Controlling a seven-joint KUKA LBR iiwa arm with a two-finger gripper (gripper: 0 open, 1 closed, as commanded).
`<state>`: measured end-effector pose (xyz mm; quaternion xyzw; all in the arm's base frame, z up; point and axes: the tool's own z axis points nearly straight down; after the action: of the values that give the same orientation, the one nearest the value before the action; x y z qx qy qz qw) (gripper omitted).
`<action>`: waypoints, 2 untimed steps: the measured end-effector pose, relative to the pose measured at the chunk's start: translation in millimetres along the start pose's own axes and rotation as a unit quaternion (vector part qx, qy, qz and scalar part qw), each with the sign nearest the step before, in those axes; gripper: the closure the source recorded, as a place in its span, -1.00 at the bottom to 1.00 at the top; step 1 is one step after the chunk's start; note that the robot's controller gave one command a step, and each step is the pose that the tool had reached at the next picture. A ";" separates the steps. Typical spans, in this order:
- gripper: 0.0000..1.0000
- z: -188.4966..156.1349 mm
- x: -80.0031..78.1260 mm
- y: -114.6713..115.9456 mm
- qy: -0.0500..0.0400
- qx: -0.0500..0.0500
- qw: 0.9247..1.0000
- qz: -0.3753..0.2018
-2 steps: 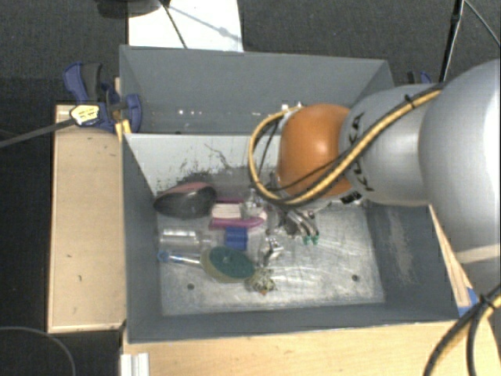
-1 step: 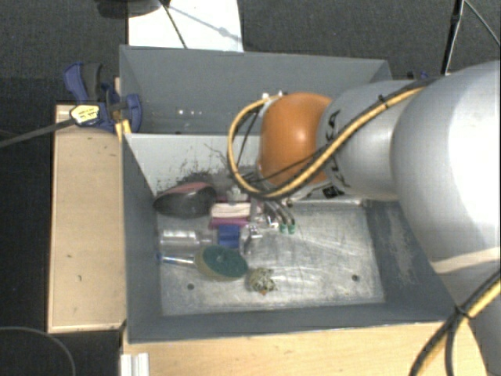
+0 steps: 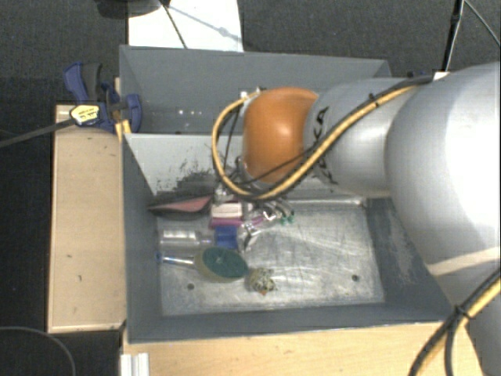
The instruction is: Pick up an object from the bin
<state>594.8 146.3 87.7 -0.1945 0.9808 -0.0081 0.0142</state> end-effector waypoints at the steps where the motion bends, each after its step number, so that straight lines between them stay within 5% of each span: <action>1: 1.00 -2.7 -4.6 11.5 -0.008 -0.007 1.000 -0.005; 2: 1.00 -105.0 3.0 30.2 0.006 -0.010 1.000 -0.014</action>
Offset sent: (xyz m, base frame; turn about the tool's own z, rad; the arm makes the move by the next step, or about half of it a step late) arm 0.0000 0.0000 0.0000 0.0000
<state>577.3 174.1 191.9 -0.2080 0.9781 0.0007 0.0058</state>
